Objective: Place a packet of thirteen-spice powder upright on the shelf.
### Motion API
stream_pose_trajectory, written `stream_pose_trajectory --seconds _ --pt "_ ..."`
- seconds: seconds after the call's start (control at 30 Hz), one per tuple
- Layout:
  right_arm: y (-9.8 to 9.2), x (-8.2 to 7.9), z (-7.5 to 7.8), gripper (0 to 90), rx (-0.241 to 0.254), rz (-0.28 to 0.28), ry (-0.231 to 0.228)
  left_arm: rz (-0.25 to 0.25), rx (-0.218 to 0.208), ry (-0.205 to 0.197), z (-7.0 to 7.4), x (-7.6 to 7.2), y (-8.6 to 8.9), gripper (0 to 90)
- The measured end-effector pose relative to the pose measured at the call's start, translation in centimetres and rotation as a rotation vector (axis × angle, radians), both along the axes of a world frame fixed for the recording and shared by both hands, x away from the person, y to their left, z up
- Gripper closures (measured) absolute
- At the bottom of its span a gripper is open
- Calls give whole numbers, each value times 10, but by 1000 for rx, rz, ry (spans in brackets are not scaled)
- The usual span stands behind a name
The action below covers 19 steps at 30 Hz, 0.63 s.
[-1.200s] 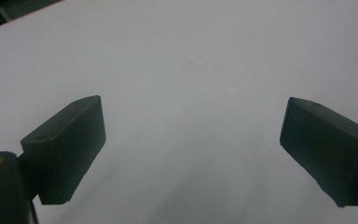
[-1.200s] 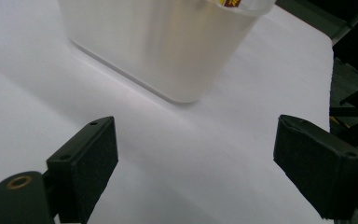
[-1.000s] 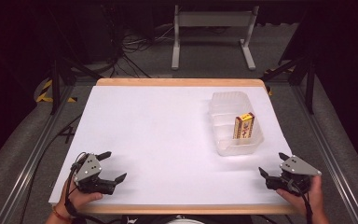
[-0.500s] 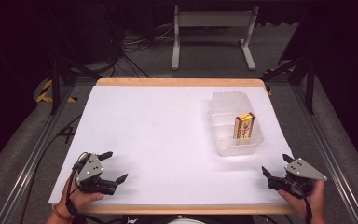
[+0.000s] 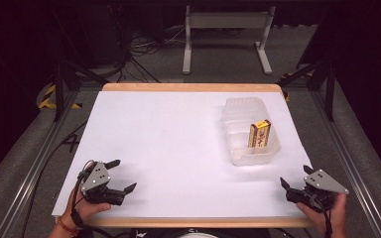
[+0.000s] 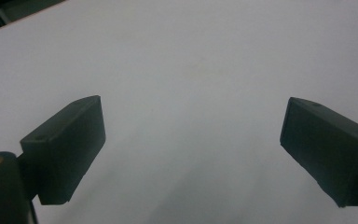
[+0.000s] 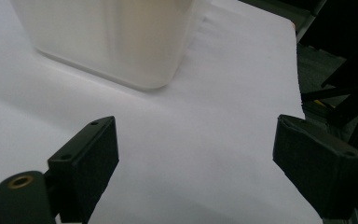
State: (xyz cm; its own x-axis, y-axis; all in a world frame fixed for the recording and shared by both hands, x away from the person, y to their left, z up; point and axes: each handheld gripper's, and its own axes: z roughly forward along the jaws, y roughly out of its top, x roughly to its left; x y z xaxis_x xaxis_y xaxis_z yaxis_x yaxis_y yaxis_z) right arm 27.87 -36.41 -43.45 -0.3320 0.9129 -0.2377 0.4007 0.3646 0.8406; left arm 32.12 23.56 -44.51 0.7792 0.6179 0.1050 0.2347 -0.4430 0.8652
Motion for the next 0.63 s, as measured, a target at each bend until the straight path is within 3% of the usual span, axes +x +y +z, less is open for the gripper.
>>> stream_pose_trajectory --seconds 0.17,0.63 --pt "3 1 -2 146 -23 3 8 2 2 -2 0 0 -1 74" --pt "3 0 -3 145 -25 -14 11 -1 8 -2 0 1 -6 73"
